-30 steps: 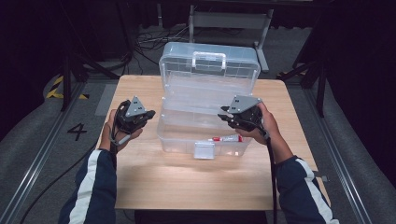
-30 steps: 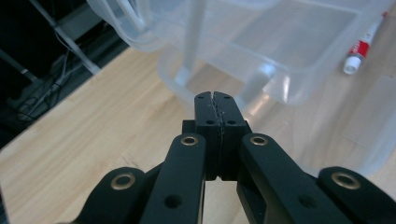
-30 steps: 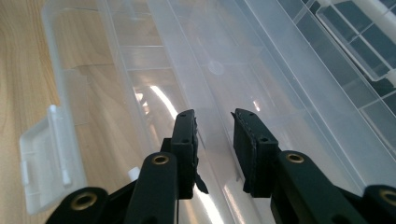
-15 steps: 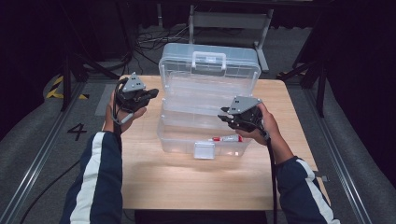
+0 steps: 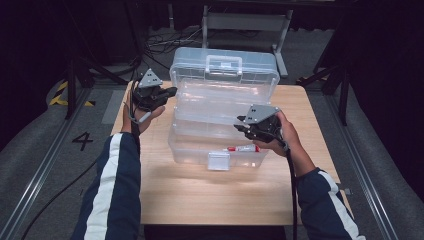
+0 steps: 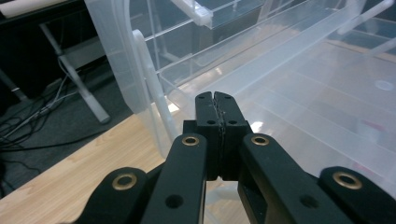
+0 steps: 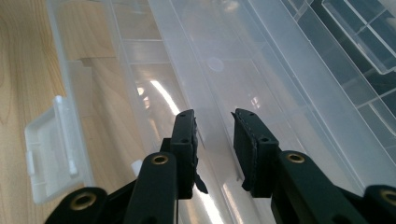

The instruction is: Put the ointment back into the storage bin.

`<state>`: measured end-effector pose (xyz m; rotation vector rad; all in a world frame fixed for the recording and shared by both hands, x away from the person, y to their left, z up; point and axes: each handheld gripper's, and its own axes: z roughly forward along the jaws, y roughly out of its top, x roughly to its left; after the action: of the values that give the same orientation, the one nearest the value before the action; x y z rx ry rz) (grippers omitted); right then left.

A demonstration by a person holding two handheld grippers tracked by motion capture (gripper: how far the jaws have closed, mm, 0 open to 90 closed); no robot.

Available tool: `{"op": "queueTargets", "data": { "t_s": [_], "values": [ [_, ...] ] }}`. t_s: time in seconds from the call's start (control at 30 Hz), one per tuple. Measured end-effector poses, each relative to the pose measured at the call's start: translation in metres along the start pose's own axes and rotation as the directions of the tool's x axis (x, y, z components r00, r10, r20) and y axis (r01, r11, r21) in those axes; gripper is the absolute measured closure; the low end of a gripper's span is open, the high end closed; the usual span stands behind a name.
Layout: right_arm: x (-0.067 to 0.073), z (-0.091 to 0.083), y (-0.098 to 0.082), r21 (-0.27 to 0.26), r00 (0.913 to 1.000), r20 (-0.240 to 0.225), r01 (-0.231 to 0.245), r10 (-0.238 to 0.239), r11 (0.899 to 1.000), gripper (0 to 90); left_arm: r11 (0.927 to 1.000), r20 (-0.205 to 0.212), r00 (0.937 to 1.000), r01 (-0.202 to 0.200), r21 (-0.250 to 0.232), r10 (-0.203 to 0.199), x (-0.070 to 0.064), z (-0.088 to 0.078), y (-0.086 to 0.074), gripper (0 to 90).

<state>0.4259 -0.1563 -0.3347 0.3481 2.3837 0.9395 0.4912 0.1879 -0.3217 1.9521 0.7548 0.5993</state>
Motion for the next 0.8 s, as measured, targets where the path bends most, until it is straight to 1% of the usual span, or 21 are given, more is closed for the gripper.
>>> {"op": "queueTargets", "data": {
  "t_s": [0.03,0.1,0.13,0.17,0.2,0.23,0.33,0.4,0.43,0.5,0.53,0.63,0.67,0.73,0.8],
  "values": [
    [0.0001,-0.0002,-0.0001,0.002,1.0,0.0,0.001,-0.001,1.0,70.2,1.0,0.004,1.0,0.003,0.0,-0.003,-0.0004,0.0006,0.0005,89.9],
    [0.0004,-0.0006,-0.0003,0.004,1.0,0.001,0.001,-0.001,1.0,70.2,1.0,-0.004,1.0,-0.006,0.002,0.006,-0.0001,0.0015,0.0023,89.9],
    [0.0008,-0.0008,-0.0006,0.004,1.0,0.0,0.002,-0.002,1.0,70.2,1.0,-0.003,1.0,-0.002,-0.001,0.002,-0.0001,0.0018,0.0026,89.9],
    [0.001,-0.0009,-0.0007,0.005,1.0,0.001,0.003,-0.003,1.0,70.2,1.0,-0.022,0.9998,-0.001,0.007,0.001,-0.0006,0.0029,0.0035,89.9],
    [0.0017,-0.0009,-0.0007,0.007,1.0,0.0,0.003,-0.003,1.0,70.2,1.0,-0.034,0.9994,-0.004,0.004,0.004,-0.0008,0.0035,0.004,89.8],
    [0.0023,-0.001,-0.0006,0.01,1.0,0.002,0.007,-0.007,1.0,70.2,1.0,-0.027,0.9996,-0.003,0.002,0.003,-0.0002,0.0041,0.0047,89.9],
    [0.004,-0.0011,-0.0005,0.018,0.9999,0.006,0.016,-0.016,1.0,70.0,1.0,-0.032,0.9995,-0.007,-0.002,0.007,-0.001,0.0048,0.0067,89.9],
    [0.004,-0.0015,-0.0011,0.018,0.9999,-0.001,0.013,-0.013,1.0,70.0,0.9999,-0.034,0.9994,-0.009,-0.009,0.009,-0.0006,0.0046,0.008,89.9],
    [0.0039,-0.0017,-0.0014,0.019,0.9999,-0.008,0.009,-0.009,1.0,70.1,0.9999,-0.028,0.9996,-0.007,-0.009,0.006,-0.0005,0.0044,0.0082,89.8],
    [0.0038,-0.002,-0.0016,0.021,0.9999,-0.011,0.013,-0.013,1.0,70.1,0.9999,-0.027,0.9996,-0.008,-0.009,0.008,-0.0007,0.0039,0.0083,89.9],
    [0.004,-0.0024,-0.0017,0.026,0.9998,-0.013,0.018,-0.017,1.0,70.1,0.9999,-0.024,0.9997,-0.006,-0.015,0.006,-0.0005,0.003,0.0084,89.8],
    [0.0055,-0.0031,-0.0019,0.038,0.9997,-0.019,0.016,-0.015,0.999,70.1,0.9999,-0.022,0.9997,-0.005,-0.014,0.005,-0.0011,0.0018,0.008,89.8],
    [0.0058,-0.0033,-0.0022,0.041,0.9996,-0.023,0.018,-0.017,0.999,70.2,0.9999,-0.016,0.9999,-0.003,-0.015,0.003,-0.0003,0.0012,0.0076,89.8],
    [0.0064,-0.004,-0.0029,0.045,0.9995,-0.028,0.012,-0.011,0.999,70.2,0.9998,-0.012,0.9998,-0.014,-0.013,0.014,-0.0011,0.0003,0.0073,89.8],
    [0.0066,-0.0045,-0.0034,0.049,0.9995,-0.027,0.02,-0.018,0.999,70.2,0.9998,-0.012,0.9998,-0.013,-0.015,0.013,-0.0022,-0.0001,0.0071,89.8]
  ]
}}
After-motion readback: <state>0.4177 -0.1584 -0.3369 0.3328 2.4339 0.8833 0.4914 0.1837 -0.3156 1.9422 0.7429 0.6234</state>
